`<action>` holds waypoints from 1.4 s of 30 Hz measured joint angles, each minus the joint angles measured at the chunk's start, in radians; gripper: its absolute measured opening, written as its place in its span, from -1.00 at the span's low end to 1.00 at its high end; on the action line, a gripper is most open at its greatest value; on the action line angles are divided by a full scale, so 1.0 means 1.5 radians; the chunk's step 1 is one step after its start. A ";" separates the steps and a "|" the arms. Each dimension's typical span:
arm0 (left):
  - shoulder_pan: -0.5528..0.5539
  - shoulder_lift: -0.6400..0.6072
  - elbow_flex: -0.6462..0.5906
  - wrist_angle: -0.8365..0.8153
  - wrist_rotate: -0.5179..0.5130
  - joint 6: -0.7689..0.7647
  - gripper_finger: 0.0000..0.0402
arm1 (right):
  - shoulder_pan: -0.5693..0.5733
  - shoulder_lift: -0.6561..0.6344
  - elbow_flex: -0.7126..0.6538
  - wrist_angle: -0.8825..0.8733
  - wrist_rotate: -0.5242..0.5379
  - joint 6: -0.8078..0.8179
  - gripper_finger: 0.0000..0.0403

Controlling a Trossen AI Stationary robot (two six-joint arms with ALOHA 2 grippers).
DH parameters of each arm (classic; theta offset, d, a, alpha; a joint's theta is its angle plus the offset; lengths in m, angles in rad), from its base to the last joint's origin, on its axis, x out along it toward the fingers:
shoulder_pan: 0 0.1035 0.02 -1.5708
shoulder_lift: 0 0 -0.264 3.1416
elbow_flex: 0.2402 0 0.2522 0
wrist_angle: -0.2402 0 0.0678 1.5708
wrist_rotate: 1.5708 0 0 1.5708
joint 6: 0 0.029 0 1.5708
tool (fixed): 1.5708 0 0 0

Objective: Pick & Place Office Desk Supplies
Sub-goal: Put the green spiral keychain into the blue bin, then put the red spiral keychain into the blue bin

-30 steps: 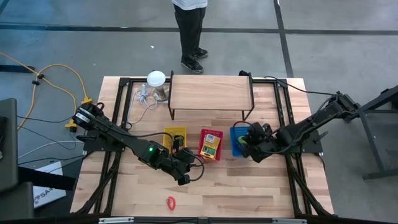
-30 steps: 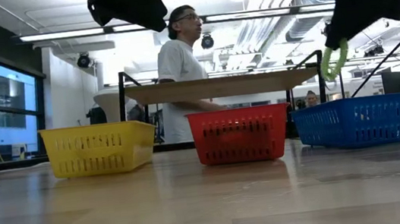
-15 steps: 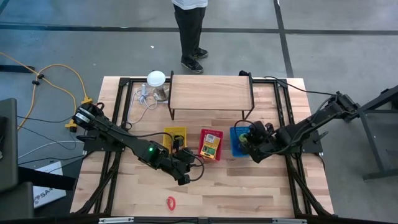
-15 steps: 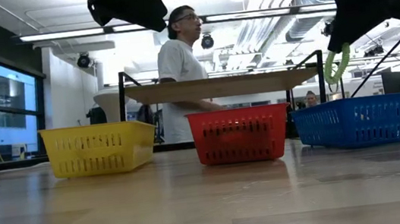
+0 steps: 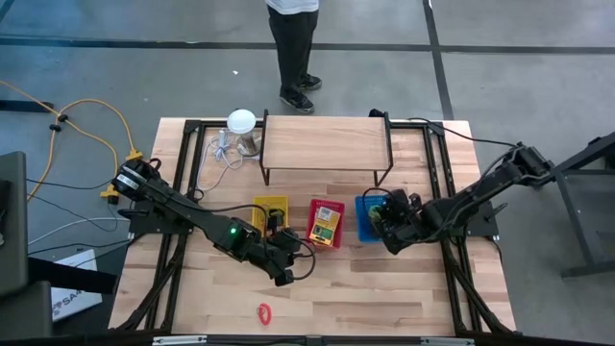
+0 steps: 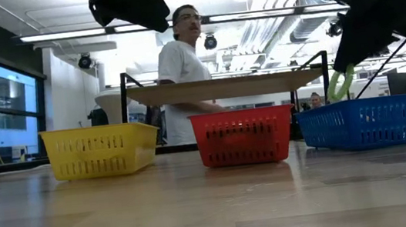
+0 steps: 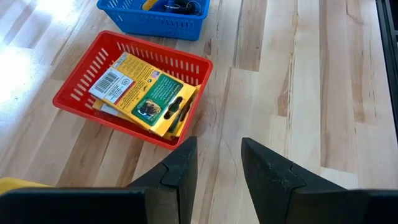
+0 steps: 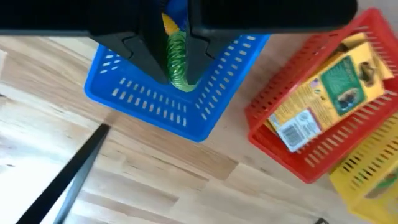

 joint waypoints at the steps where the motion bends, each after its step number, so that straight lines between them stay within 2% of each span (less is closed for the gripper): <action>1: 0.000 0.000 0.000 0.000 0.000 0.000 -0.41 | 0.000 0.000 -0.003 -0.001 0.000 0.000 -0.87; 15: 0.000 0.000 0.000 0.000 0.000 0.000 -0.41 | 0.000 0.009 -0.008 0.014 -0.002 0.003 -0.77; 29: 0.000 0.000 0.000 0.000 0.000 0.000 -0.41 | -0.002 0.042 -0.008 0.023 -0.002 0.000 -0.25; 34: 0.000 0.000 0.000 0.000 0.000 0.000 -0.41 | -0.002 0.041 -0.008 0.023 0.000 0.000 -0.18; 42: 0.000 0.000 0.000 0.000 0.000 0.000 -0.41 | -0.002 0.037 -0.007 0.023 -0.003 -0.017 -0.16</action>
